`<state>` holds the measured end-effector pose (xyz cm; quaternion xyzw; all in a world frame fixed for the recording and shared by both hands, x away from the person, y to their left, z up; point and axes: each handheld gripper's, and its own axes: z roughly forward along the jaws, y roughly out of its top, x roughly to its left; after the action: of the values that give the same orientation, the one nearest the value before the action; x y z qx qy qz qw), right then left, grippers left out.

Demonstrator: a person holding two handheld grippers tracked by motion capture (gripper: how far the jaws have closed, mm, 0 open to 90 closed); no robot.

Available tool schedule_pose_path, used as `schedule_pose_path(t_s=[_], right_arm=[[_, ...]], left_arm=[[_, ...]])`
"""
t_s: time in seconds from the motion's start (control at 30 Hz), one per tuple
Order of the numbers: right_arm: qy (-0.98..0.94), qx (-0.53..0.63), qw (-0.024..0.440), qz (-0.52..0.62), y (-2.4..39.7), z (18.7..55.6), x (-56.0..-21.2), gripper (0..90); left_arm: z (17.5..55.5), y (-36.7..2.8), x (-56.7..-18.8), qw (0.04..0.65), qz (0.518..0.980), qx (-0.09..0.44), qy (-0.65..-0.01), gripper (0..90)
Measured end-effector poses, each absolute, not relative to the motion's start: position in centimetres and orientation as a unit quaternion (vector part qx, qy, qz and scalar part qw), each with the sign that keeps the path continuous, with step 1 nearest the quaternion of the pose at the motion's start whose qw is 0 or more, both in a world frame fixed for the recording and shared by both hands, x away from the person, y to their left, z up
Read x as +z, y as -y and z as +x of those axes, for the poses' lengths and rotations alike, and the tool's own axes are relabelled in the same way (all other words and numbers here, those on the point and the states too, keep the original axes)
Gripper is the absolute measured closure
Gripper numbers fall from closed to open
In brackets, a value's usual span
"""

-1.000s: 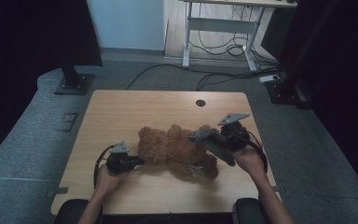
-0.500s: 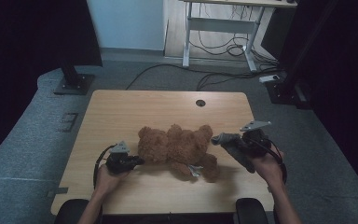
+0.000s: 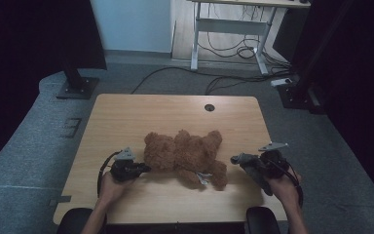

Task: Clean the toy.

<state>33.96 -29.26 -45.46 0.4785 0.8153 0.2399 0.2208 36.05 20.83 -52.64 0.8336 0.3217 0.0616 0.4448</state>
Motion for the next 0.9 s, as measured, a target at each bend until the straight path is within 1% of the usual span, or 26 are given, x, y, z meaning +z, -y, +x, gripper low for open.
schedule_pose_path(t_s=[0.43,0.57,0.6,0.63,0.67,0.73,0.83,0.9], right_arm=[[-0.815,0.225,0.186,0.500,29.6,33.9,-51.6,73.9],[-0.812,0.230,0.183,0.504,29.8,33.8,-52.2,71.2],[-0.811,0.231,0.185,0.504,29.9,33.7,-52.0,68.8],[-0.811,0.231,0.188,0.504,29.9,33.7,-51.7,64.6],[-0.811,0.232,0.190,0.503,30.0,33.6,-51.3,57.6],[-0.814,0.235,0.182,0.500,30.0,33.5,-50.7,47.7],[-0.823,0.240,0.181,0.482,29.7,33.2,-49.6,37.4],[-0.827,0.244,0.182,0.473,29.3,33.0,-49.0,34.8]], left_arm=[[36.0,-20.9,-52.6,0.444,0.835,0.065,-0.318,79.3],[36.0,-20.9,-52.6,0.444,0.835,0.066,-0.318,78.9],[36.0,-20.9,-52.6,0.444,0.835,0.066,-0.318,78.5],[36.0,-20.9,-52.6,0.444,0.835,0.067,-0.317,77.8],[36.0,-20.9,-52.6,0.443,0.836,0.069,-0.317,76.3],[36.0,-21.0,-52.5,0.442,0.835,0.073,-0.319,73.3],[36.0,-21.3,-52.3,0.445,0.832,0.078,-0.322,65.2],[35.9,-21.6,-52.1,0.451,0.828,0.079,-0.324,59.2]])
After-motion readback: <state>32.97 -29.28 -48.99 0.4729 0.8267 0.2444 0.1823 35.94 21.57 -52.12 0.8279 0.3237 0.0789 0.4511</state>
